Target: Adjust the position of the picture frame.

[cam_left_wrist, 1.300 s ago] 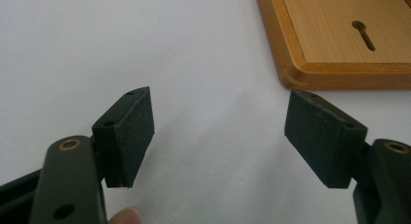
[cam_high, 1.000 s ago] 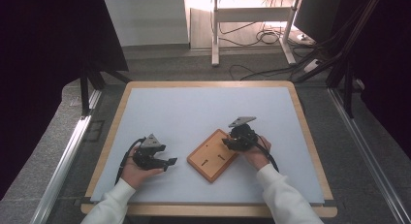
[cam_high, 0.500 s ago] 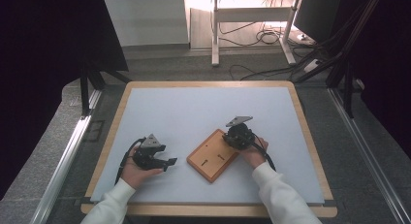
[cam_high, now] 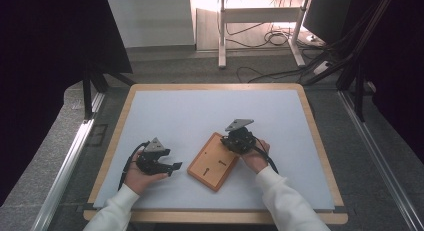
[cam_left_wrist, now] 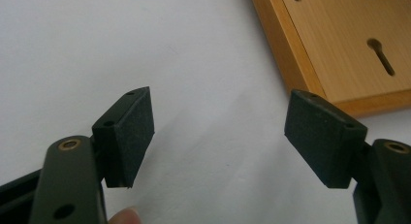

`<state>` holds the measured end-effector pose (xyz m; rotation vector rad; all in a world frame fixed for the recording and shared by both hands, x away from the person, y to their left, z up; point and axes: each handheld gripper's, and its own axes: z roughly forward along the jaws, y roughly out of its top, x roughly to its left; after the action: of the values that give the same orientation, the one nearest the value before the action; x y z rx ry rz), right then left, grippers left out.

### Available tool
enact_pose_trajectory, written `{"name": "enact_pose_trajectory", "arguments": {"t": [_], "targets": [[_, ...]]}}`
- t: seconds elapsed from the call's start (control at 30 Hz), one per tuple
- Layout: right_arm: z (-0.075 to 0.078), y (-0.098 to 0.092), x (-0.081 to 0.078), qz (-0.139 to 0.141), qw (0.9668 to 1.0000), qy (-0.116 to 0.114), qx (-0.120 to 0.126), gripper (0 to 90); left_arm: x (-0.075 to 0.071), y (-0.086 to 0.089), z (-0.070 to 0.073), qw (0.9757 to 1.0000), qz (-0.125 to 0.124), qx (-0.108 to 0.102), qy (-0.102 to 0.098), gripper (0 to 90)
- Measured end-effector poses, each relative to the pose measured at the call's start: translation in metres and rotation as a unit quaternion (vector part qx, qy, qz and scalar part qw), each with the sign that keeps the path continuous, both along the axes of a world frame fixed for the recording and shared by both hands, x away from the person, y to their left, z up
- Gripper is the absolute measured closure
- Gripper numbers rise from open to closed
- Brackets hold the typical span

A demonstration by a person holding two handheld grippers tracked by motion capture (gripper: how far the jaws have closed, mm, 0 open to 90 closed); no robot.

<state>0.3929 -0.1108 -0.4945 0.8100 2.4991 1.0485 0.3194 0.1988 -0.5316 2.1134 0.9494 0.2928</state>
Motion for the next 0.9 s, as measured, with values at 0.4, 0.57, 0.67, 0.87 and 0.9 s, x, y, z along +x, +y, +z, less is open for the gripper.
{"name": "enact_pose_trajectory", "arguments": {"t": [0.4,0.57,0.67,0.87,0.9], "targets": [[0.002,0.019,-0.002,0.048,0.9987,0.005,0.014,84.4,0.0,0.006,0.004,0.9998,0.013,-0.007,-0.01,26.3],[0.003,0.025,-0.001,0.063,0.9978,0.007,0.02,84.3,-0.001,0.009,0.006,0.9995,0.023,-0.012,-0.019,26.6],[0.001,0.028,0.0,0.07,0.9974,0.005,0.015,84.3,-0.001,0.012,0.007,0.9992,0.03,-0.017,-0.022,26.6],[-0.006,0.039,0.008,0.078,0.9965,0.018,0.02,84.3,0.0,0.013,0.007,0.9991,0.032,-0.018,-0.022,26.7],[-0.006,0.042,0.009,0.08,0.9965,0.019,0.018,84.2,0.0,0.013,0.007,0.9991,0.032,-0.017,-0.022,26.7]]}}
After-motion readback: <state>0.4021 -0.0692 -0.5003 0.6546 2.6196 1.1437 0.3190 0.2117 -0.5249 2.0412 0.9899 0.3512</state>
